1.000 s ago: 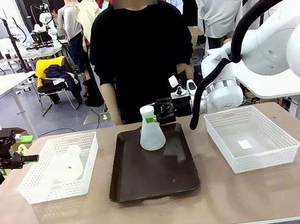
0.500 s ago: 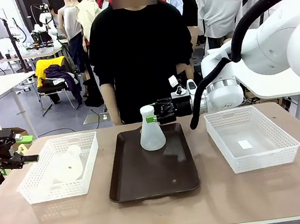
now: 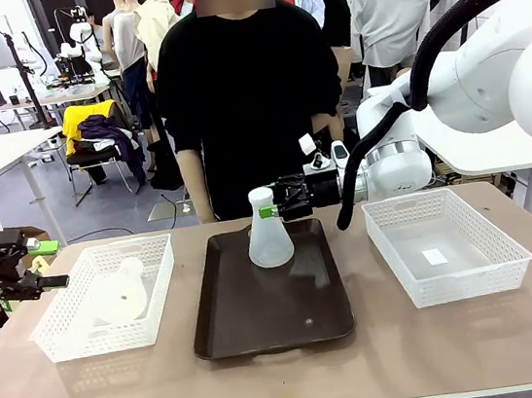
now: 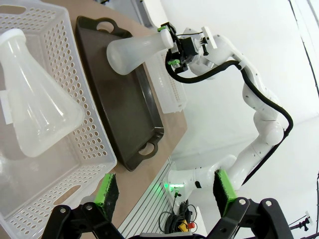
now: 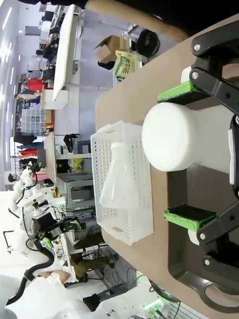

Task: Prepare the laboratory tools.
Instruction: Pick up the Big flask that the person points to.

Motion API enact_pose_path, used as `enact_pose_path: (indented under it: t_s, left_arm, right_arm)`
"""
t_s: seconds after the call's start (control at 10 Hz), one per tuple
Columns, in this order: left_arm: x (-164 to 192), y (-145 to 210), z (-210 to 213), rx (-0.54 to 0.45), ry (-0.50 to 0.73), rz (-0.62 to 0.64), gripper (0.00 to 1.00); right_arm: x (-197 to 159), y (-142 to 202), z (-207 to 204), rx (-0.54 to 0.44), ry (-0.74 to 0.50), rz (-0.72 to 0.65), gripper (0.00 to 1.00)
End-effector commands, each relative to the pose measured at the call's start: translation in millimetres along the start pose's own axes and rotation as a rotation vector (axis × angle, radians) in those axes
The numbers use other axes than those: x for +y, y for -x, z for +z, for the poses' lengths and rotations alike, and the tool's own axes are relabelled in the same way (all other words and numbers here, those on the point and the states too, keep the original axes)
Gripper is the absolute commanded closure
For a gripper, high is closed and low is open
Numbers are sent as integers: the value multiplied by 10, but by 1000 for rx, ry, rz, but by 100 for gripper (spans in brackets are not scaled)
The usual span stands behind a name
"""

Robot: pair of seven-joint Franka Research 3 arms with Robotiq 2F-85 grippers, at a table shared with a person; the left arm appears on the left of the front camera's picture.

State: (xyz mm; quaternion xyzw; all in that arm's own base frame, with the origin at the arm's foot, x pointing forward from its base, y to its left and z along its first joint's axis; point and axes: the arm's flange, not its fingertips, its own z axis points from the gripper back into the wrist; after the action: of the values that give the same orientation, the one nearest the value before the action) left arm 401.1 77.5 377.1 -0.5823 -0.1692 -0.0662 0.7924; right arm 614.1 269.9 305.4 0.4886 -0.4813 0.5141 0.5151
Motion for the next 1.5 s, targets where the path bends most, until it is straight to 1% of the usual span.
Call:
enact_pose_path:
  t_s: [0.0,0.5,0.6,0.8,1.0,1.3,1.4]
  left_arm:
    - [-20,0,17,-4,12,-10,0]
    - [-20,0,17,-4,12,-10,0]
    - [-20,0,17,-4,12,-10,0]
    - [-20,0,17,-4,12,-10,0]
    - [-20,0,17,-4,12,-10,0]
    - [-20,0,17,-4,12,-10,0]
    - [-20,0,17,-4,12,-10,0]
  right_arm:
    - [7,1,-11,-3,-5,3,0]
    - [0,0,0,0,0,0,0]
    - [3,-98,120,3,6,-19,0]
    - [60,-332,429,83,71,-15,0]
    - [136,-532,725,153,166,-21,0]
    - [499,-824,1161,417,462,-68,0]
    - [641,-910,1375,451,533,-71,0]
